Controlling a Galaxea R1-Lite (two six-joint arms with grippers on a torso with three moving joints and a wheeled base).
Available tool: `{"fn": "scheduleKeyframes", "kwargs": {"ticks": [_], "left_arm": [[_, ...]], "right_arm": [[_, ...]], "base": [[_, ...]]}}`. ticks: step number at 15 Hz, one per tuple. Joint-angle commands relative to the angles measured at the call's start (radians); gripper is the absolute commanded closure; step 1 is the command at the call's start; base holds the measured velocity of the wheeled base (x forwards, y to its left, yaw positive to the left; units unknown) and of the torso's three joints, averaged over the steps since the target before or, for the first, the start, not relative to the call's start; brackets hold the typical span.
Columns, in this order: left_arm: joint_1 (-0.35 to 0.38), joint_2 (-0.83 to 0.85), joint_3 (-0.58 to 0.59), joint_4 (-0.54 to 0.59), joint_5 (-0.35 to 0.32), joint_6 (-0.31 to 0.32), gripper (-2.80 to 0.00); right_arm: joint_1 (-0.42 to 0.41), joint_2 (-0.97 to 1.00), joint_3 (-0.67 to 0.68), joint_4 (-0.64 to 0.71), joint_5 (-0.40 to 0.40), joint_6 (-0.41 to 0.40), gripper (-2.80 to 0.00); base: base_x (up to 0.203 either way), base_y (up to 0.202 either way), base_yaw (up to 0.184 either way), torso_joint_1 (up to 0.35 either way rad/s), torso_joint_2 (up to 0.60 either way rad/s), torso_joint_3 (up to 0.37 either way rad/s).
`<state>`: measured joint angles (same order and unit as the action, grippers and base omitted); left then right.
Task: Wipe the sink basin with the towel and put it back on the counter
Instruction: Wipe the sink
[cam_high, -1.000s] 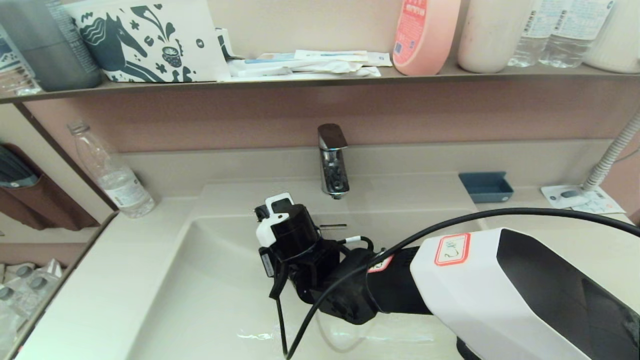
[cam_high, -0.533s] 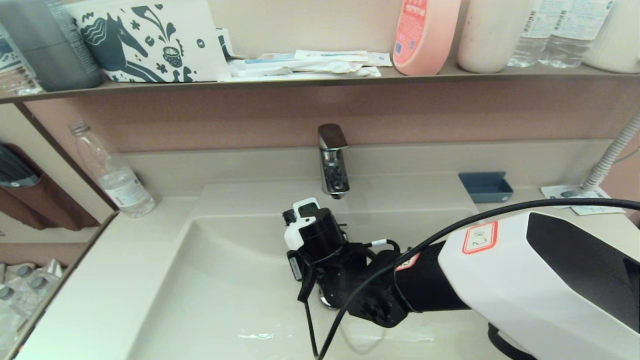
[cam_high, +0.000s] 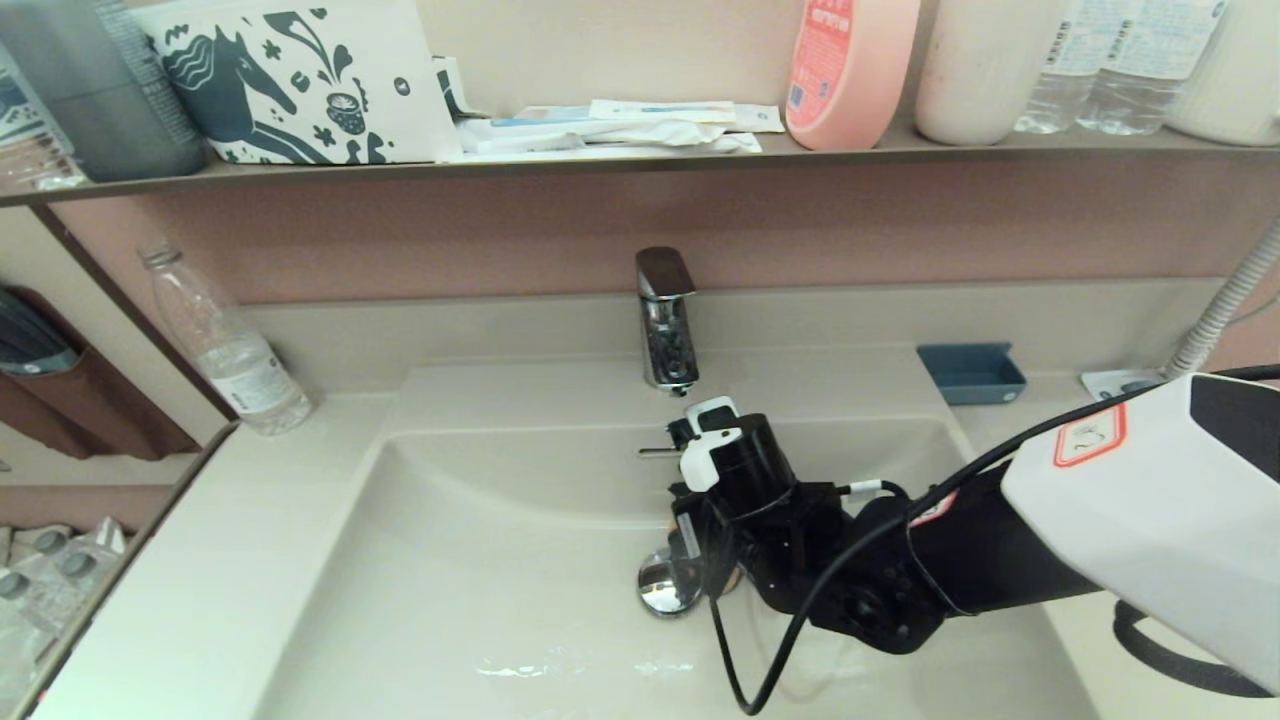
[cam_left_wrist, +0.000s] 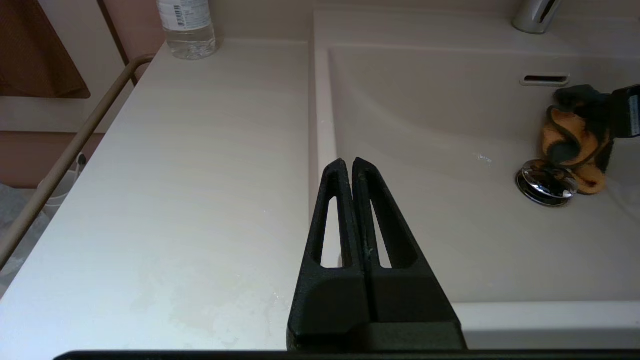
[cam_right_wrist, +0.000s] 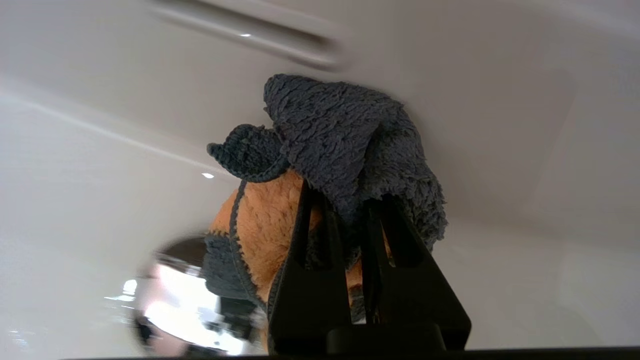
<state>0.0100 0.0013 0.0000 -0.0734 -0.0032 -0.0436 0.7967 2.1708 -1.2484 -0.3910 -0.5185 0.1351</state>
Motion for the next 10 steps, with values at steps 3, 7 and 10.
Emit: {"fn": "scheduleKeyframes", "kwargs": {"ticks": [3,7,10], "left_arm": [[0.000,0.000,0.000,-0.001,0.000,0.000,0.00],[-0.001,0.000,0.000,-0.002,0.000,-0.001,0.00],[0.001,0.000,0.000,-0.002,0.000,-0.001,0.00]], "right_arm": [[-0.048,-0.095,0.076,-0.003,-0.005,0.001,0.00],[-0.128,-0.176,0.171,-0.003,-0.005,0.000,0.00],[-0.190,-0.240,0.234,-0.003,-0.002,0.001,0.00]], "base": [[0.000,0.000,0.000,0.000,0.00,0.000],[0.000,0.000,0.000,0.000,0.00,0.000],[0.000,0.000,0.000,0.000,0.00,0.000]]}}
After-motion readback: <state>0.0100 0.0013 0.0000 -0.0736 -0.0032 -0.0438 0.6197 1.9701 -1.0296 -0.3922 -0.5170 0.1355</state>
